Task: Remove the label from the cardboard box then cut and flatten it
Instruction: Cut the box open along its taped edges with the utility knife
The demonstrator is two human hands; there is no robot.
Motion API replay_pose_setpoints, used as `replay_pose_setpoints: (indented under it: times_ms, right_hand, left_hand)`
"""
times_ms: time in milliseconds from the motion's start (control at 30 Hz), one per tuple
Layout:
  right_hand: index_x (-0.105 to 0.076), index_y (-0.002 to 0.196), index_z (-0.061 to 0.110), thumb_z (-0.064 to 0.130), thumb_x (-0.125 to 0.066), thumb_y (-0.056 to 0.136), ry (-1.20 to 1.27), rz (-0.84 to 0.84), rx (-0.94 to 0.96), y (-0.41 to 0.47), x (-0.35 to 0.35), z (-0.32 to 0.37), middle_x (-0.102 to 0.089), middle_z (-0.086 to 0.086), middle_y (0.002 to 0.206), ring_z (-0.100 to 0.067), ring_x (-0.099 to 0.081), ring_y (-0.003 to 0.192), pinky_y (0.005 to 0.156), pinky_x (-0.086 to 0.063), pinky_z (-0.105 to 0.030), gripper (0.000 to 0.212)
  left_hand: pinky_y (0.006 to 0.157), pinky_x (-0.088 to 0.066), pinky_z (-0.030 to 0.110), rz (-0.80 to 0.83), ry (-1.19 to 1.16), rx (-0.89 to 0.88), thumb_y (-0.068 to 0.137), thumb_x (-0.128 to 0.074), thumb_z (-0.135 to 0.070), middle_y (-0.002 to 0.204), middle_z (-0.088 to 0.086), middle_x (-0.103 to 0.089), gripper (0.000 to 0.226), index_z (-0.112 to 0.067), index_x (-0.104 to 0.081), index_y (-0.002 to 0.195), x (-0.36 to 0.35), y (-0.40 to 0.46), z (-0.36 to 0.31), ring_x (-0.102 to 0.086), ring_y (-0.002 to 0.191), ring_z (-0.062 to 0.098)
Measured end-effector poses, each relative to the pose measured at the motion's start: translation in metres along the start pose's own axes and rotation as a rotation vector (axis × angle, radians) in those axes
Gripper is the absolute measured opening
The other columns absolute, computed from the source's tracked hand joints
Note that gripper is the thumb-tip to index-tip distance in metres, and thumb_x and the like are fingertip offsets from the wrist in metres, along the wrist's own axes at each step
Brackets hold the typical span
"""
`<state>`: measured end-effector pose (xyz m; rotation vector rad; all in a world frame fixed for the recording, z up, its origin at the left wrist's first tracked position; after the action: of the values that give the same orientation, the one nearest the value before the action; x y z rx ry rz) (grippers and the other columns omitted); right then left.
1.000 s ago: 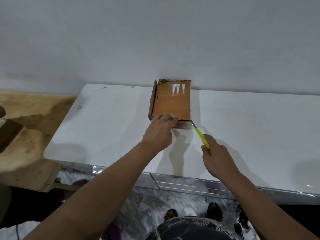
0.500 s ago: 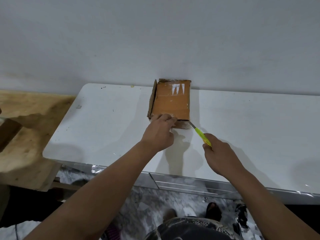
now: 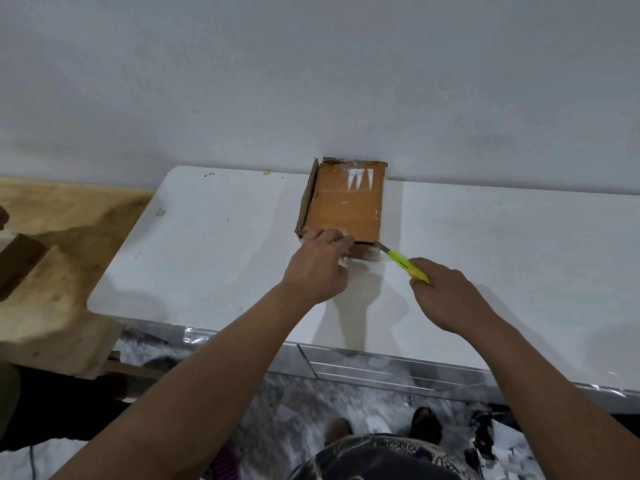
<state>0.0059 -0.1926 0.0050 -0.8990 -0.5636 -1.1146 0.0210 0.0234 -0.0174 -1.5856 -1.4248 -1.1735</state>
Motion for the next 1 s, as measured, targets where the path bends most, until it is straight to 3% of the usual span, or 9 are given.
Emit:
replay_pose_setpoints:
  times_ms: [200, 367, 567, 800, 1000]
  right_hand:
    - [-0.058, 0.099, 0.025, 0.019, -0.040, 0.092, 0.115, 0.034, -0.025, -0.005, 0.000, 0.001, -0.064, -0.010, 0.085, -0.030, -0.058, 0.074, 0.060, -0.041, -0.033, 0.020]
    - [-0.058, 0.094, 0.021, 0.018, -0.041, 0.090, 0.187, 0.039, -0.038, -0.004, 0.004, -0.002, -0.063, -0.013, 0.086, -0.023, -0.048, 0.066, 0.060, -0.038, -0.033, 0.018]
    - [-0.057, 0.097, 0.031, 0.020, -0.040, 0.093, 0.165, 0.033, -0.037, -0.010, 0.001, 0.000, -0.063, -0.008, 0.083, -0.025, -0.054, 0.068, 0.057, -0.039, -0.031, 0.021]
    - [-0.055, 0.102, 0.020, 0.017, -0.039, 0.094, 0.157, 0.001, -0.032, -0.018, -0.008, -0.001, -0.061, -0.016, 0.085, -0.026, -0.048, 0.062, 0.056, -0.038, -0.032, 0.018]
    - [-0.048, 0.110, 0.023, 0.022, -0.038, 0.097, -0.003, -0.071, 0.005, -0.020, -0.018, 0.000, -0.055, -0.005, 0.068, -0.025, -0.052, 0.058, 0.052, -0.036, -0.030, 0.016]
  left_hand:
    - [0.094, -0.050, 0.041, -0.020, 0.027, -0.001, 0.082, -0.058, -0.014, 0.121, 0.003, -0.065, 0.044, -0.018, -0.067, 0.124, -0.001, 0.002, 0.001, -0.049, 0.117, 0.030]
    - [0.096, -0.044, 0.040, 0.026, 0.111, -0.053, 0.086, -0.057, -0.024, 0.123, 0.004, -0.062, 0.046, -0.022, -0.060, 0.132, 0.003, 0.009, -0.001, -0.050, 0.115, 0.031]
    - [0.092, -0.046, 0.044, 0.108, 0.199, -0.033, 0.086, -0.054, -0.033, 0.120, 0.003, -0.054, 0.045, -0.029, -0.052, 0.131, 0.006, 0.015, -0.007, -0.046, 0.115, 0.030]
    - [0.098, -0.041, 0.046, 0.163, 0.198, 0.004, 0.082, -0.055, -0.034, 0.125, 0.000, -0.048, 0.050, -0.033, -0.048, 0.132, 0.005, 0.015, -0.009, -0.044, 0.119, 0.027]
    - [0.097, -0.043, 0.045, 0.181, 0.200, -0.020, 0.083, -0.058, -0.033, 0.128, 0.000, -0.044, 0.058, -0.035, -0.042, 0.139, 0.003, 0.009, -0.005, -0.040, 0.123, 0.026]
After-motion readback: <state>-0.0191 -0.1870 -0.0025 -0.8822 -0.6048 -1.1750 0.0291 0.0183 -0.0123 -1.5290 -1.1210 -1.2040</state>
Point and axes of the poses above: each hand's wrist, its own y-axis towards the middle knuckle, its own x-axis out of the back of the hand, z = x × y, the point moved 3 cm from there along y, towards the middle knuckle
